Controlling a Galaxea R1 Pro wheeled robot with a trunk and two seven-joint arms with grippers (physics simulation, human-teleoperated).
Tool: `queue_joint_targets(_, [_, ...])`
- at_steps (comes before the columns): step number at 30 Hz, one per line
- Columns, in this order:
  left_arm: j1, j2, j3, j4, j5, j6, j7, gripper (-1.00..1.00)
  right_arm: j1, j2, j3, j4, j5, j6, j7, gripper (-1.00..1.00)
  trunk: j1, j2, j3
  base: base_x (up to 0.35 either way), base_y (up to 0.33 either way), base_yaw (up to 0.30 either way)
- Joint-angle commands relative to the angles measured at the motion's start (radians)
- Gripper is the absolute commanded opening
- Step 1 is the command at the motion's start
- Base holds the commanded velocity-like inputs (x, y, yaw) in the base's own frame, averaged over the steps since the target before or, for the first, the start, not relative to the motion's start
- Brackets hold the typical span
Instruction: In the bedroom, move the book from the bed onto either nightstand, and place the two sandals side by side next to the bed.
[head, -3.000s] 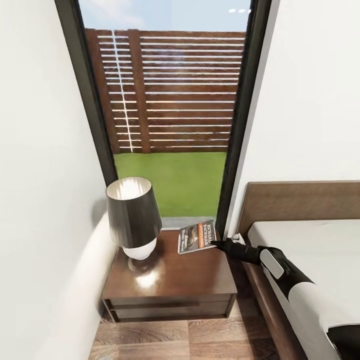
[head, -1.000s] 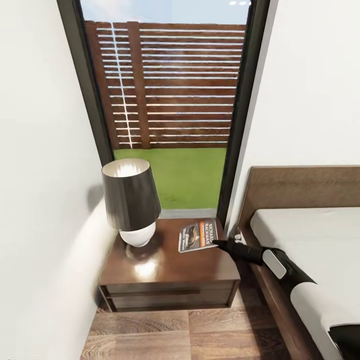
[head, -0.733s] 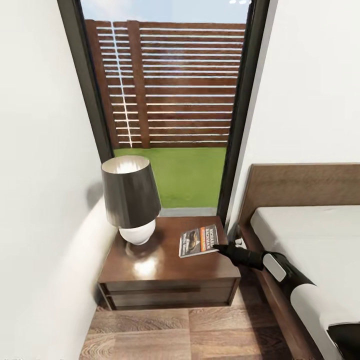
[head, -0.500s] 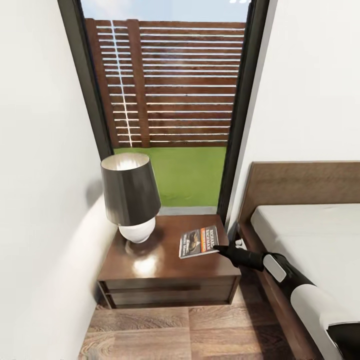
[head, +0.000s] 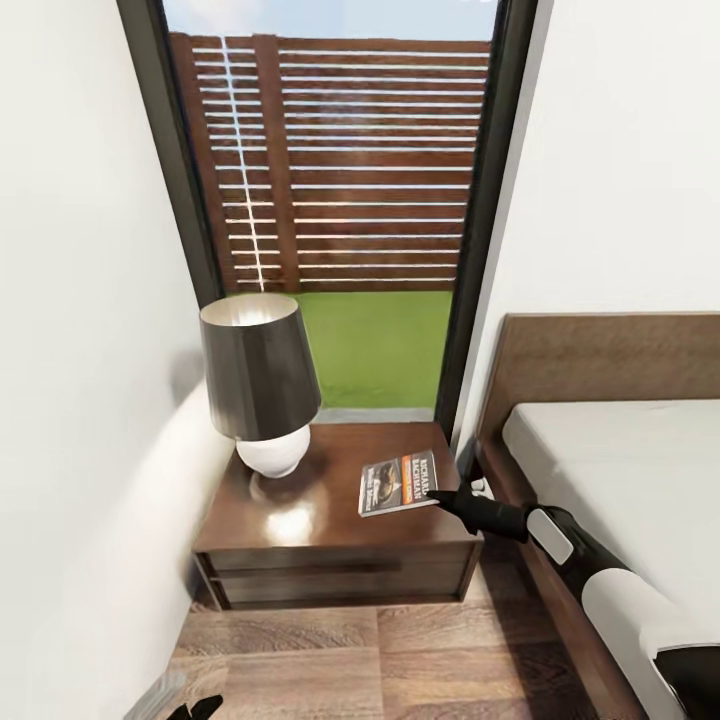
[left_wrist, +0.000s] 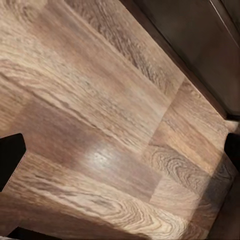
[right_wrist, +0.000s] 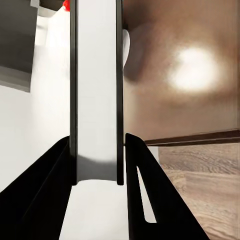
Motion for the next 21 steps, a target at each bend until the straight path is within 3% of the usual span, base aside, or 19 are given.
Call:
queue_joint_targets(1, [0.000,0.000,0.002,0.004,0.011,-0.001,0.009,1.00,-0.001,-0.001,0.004,-0.001,-0.006,0.004,0.001,-1.00,0.004,-0.008,-0.004,0.000,0.000,0.000])
queue_joint_targets(15, [-0.007,-0.001,0.005,0.118,0.014,-0.018,0.006,1.00,-0.002,-0.001,0.003,-0.003,-0.006,0.003,0.001,-1.00,0.058,-0.106,-0.048,0.000,0.000,0.000])
queue_joint_targets(21, [-0.009,0.000,0.005,0.127,0.011,-0.019,0.004,1.00,-0.001,0.000,0.003,-0.003,-0.006,0.002,0.001,-1.00,0.058,-0.106,-0.048,0.000,0.000,0.000])
